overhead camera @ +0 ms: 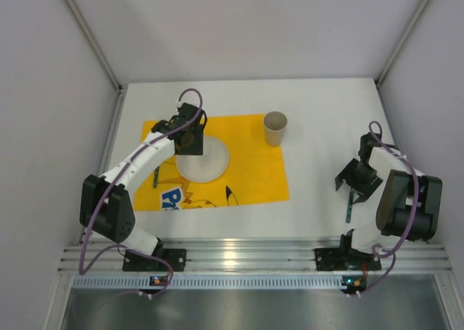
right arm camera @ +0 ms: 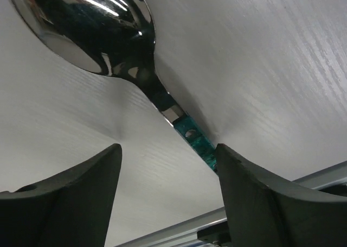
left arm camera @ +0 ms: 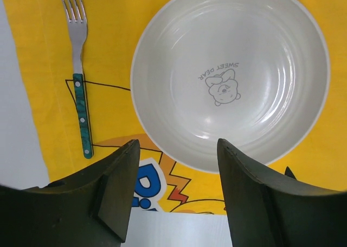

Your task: Set the dinner table for one person

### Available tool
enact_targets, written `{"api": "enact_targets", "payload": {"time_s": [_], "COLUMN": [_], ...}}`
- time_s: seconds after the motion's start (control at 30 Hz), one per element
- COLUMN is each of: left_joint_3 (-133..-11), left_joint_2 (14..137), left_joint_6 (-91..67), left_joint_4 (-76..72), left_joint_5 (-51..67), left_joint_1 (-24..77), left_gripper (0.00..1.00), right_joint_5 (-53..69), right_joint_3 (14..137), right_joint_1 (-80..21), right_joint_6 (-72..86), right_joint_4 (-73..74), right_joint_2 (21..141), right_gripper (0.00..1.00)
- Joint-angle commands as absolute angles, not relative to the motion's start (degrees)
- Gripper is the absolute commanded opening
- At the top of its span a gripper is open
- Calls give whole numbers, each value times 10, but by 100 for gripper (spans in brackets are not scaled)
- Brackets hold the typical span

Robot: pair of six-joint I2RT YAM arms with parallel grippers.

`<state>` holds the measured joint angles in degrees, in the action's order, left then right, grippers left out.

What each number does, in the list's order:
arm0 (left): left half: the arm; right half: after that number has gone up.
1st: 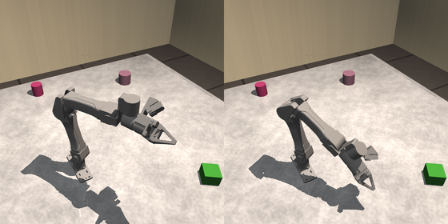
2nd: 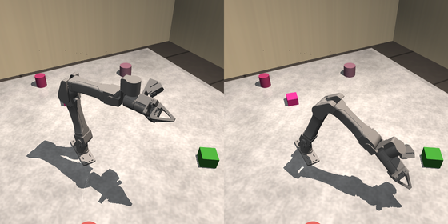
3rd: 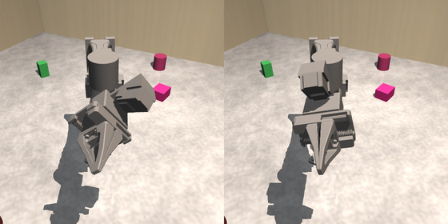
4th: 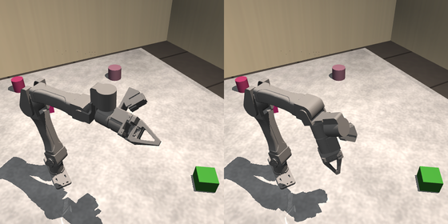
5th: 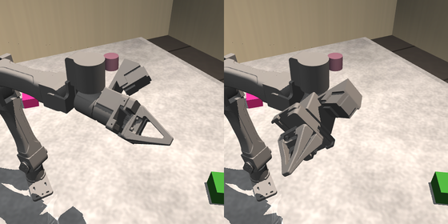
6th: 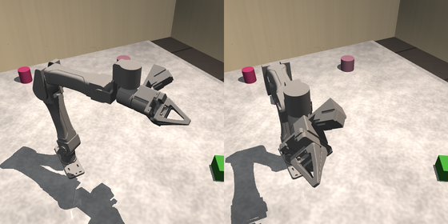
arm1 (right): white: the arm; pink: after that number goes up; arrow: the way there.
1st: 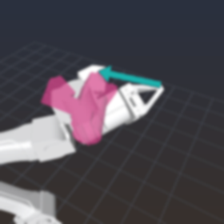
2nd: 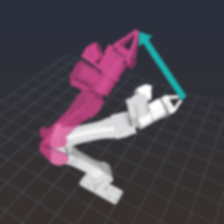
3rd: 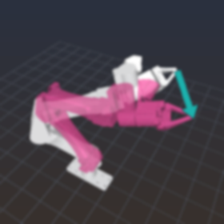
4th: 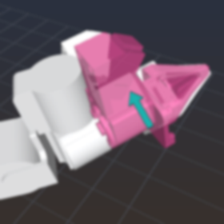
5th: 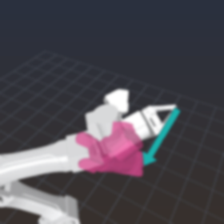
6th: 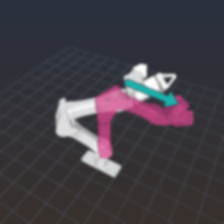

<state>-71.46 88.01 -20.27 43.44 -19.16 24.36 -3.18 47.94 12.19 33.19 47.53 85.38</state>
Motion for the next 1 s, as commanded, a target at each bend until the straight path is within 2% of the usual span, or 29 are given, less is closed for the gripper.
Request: {"api": "enact_targets", "payload": {"time_s": [0.0, 0.07, 0.1, 0.3, 0.33, 0.37, 0.6, 0.7, 0.83, 0.97], "left_joint_3": [-709, -704, -702, -696, -696, -696, -724, -744, -773, -793], "left_joint_2": [844, 838, 838, 841, 843, 844, 857, 855, 853, 834], "left_joint_6": [-185, -183, -183, -186, -187, -187, -189, -191, -198, -207], "left_joint_4": [421, 419, 418, 418, 417, 416, 421, 425, 434, 441], "left_joint_5": [-205, -209, -210, -207, -207, -206, -196, -188, -177, -166], "left_joint_1": [243, 243, 243, 242, 242, 242, 242, 242, 242, 243], "left_gripper": [64, 64, 64, 64, 64, 64, 63, 63, 65, 72], "right_joint_5": [-22, -10, -7, -3, -3, 11, -29, -65, -105, -129], "right_joint_3": [470, 458, 454, 435, 436, 436, 486, 563, 725, 878], "right_joint_1": [134, 134, 135, 134, 135, 135, 112, 73, 5, -138], "right_joint_6": [350, 357, 359, 359, 357, 352, 335, 331, 330, 327], "right_joint_4": [425, 409, 405, 384, 383, 382, 432, 489, 563, 597], "right_joint_2": [876, 884, 886, 899, 901, 901, 857, 819, 797, 829], "right_gripper": [68, 61, 51, 19, 7, 0, 0, 0, 0, 0]}}
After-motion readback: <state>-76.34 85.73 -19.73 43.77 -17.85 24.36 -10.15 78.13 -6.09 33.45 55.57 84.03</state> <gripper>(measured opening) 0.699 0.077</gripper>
